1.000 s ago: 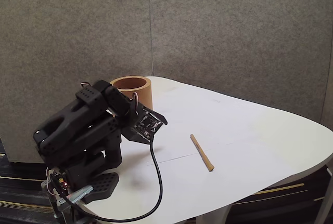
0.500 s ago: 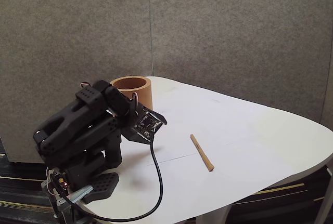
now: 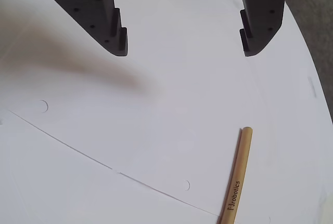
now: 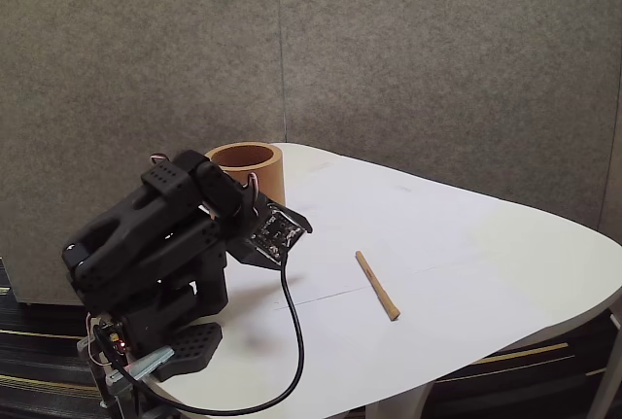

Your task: Grab the pen and put it in the pen holder.

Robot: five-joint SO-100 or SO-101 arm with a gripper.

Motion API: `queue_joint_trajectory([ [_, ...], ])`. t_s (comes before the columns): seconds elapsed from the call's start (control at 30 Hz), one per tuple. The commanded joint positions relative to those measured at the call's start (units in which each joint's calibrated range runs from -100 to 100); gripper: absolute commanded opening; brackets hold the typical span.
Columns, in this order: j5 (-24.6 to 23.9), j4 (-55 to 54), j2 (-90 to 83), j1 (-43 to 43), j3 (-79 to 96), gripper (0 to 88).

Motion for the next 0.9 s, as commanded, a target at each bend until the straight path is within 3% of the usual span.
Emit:
queue_joint_trajectory([
  [0.0,0.1,1.2,0.7,0.6,-0.2,30.6],
  [0.5,-0.2,0.7,5.1,5.3,-18.7,30.6],
  [0.87,-0.3,0.7,32.6,9.4,-48.3,30.6],
])
